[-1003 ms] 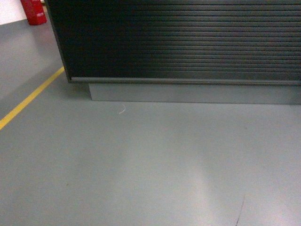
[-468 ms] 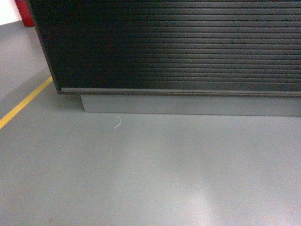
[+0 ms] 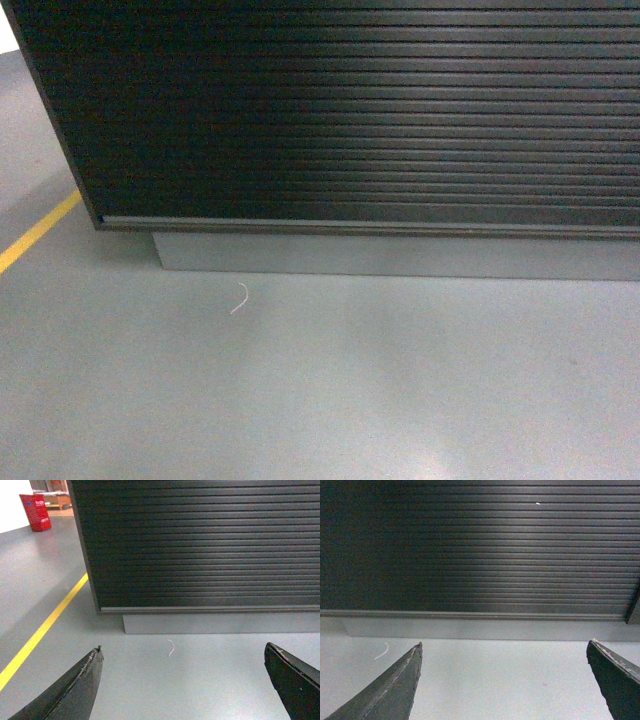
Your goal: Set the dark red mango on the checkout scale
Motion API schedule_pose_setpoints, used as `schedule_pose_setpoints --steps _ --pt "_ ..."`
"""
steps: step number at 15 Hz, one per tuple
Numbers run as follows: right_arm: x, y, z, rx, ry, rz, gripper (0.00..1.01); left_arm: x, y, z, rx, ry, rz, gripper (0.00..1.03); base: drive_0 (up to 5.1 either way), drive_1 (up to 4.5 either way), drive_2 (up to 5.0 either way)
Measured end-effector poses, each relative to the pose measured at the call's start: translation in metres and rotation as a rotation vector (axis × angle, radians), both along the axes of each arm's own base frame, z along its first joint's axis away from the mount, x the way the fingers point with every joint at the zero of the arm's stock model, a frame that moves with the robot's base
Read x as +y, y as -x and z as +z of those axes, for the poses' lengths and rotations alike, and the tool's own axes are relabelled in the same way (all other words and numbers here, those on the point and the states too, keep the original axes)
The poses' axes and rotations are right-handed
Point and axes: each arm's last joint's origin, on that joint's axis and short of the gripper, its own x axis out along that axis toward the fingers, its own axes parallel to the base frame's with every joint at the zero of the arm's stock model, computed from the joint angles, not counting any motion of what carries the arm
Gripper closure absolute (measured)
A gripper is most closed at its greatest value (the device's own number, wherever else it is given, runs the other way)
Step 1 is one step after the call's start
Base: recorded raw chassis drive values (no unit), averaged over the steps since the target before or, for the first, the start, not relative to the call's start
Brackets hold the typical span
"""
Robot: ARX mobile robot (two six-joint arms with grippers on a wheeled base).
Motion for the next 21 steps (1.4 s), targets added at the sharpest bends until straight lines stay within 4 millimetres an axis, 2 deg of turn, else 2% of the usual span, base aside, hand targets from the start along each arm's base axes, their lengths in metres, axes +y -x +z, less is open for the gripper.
schedule_pose_setpoints --steps 14,21 --pt "0.0 0.0 0.0004 -0.004 0.0 0.0 0.03 0.0 0.0 0.0003 -0.003 0.0 0.0 0.05 0.2 4.43 -4.1" --pt "0.0 0.0 0.0002 -0.002 0.0 0.0 0.03 0.0 0.0 0.0001 -0.001 0.0 0.0 0.05 0.0 3.37 -3.4"
